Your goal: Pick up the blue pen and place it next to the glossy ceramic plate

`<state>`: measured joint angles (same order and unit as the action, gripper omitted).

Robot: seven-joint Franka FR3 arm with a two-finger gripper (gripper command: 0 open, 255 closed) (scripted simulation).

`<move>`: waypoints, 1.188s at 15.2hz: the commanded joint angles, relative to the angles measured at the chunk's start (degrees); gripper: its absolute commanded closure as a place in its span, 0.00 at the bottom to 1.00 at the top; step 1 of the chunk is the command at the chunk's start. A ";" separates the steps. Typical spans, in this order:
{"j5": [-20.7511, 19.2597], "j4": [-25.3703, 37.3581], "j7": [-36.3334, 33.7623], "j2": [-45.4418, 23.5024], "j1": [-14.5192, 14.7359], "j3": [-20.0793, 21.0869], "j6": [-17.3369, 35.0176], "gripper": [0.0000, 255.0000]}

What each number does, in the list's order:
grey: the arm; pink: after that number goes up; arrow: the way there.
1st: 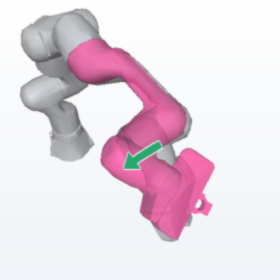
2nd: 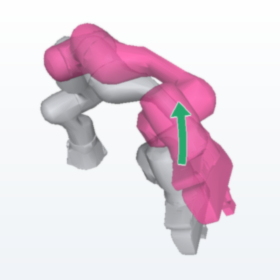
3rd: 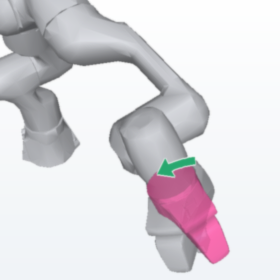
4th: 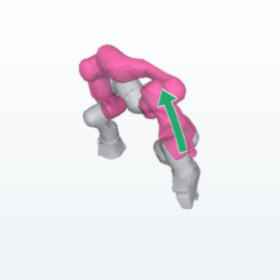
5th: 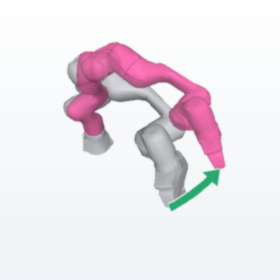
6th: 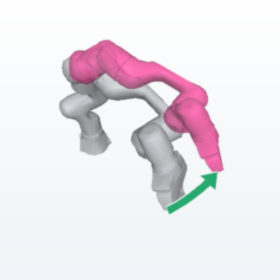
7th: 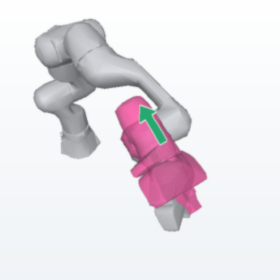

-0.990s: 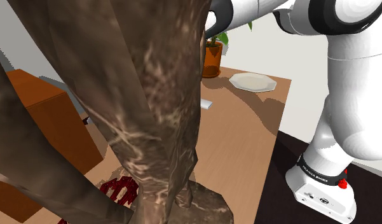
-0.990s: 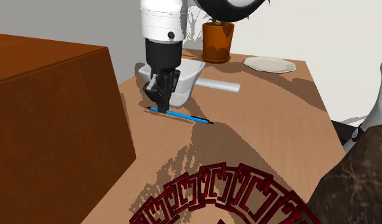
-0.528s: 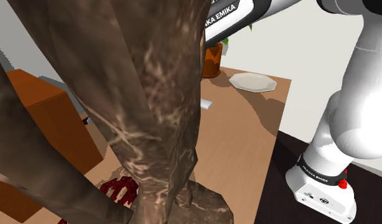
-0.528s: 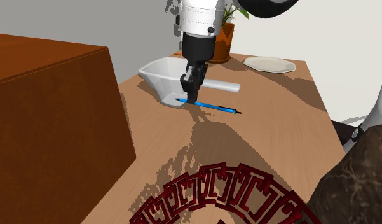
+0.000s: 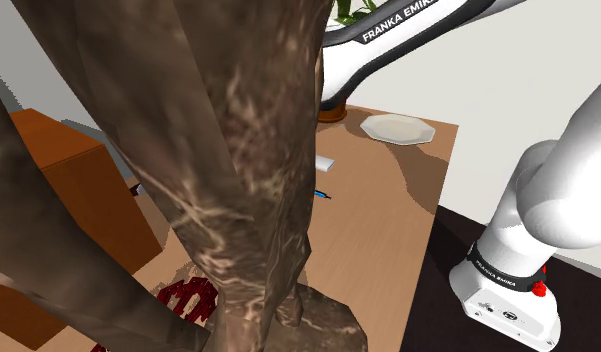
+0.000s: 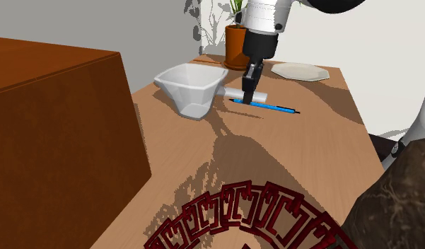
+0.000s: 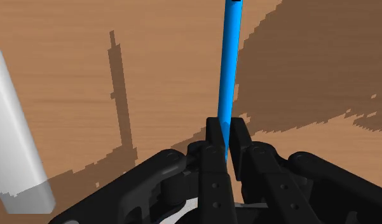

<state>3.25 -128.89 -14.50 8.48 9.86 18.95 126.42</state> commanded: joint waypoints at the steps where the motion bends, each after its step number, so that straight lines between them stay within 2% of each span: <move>1: 1.49 -4.64 2.88 3.82 -0.45 -1.35 0.90 1.00; 9: 3.77 -18.24 13.48 18.33 -2.01 -8.54 -0.37 1.00; 18: -0.03 -29.09 24.89 33.19 -6.75 -18.24 -5.01 1.00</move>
<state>3.89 -157.18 9.01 40.49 3.83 1.86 121.90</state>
